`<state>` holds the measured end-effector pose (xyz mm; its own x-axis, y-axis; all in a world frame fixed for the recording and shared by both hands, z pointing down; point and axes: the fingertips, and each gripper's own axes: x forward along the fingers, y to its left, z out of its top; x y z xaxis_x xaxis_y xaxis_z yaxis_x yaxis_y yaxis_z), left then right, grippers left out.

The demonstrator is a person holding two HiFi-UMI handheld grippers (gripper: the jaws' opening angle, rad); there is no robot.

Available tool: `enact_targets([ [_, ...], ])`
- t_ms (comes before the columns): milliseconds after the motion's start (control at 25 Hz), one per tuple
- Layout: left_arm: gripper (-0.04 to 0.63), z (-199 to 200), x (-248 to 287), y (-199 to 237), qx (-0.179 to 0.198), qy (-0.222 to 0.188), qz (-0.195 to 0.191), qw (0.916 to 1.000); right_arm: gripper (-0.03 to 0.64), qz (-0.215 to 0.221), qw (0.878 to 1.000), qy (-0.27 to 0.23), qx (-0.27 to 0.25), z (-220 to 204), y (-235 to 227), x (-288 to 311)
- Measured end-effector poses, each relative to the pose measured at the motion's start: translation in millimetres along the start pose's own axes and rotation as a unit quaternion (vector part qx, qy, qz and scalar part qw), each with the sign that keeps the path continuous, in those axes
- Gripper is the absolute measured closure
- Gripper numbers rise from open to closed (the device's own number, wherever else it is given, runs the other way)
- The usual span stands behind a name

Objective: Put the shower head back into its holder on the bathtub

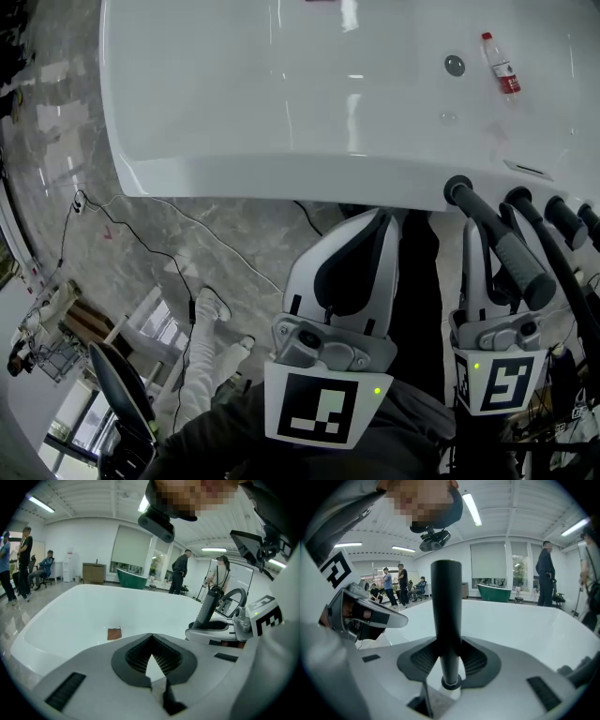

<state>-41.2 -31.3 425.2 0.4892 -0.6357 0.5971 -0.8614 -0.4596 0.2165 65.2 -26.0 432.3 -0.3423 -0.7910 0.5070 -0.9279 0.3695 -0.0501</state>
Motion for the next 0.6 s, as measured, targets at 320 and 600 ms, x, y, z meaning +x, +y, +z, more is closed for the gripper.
enact_targets([
  [320, 0.592, -1.4, 1.3, 3.0, -0.001, 0.002, 0.000, 1.0000, 0.474, 0.000, 1.000, 0.003, -0.006, -3.7, 0.2, 7.1],
  [600, 0.592, 1.2, -0.1, 6.3, -0.001, 0.000, 0.001, 1.0000, 0.474, 0.003, 1.000, 0.003, -0.019, -1.1, 5.2, 9.2],
])
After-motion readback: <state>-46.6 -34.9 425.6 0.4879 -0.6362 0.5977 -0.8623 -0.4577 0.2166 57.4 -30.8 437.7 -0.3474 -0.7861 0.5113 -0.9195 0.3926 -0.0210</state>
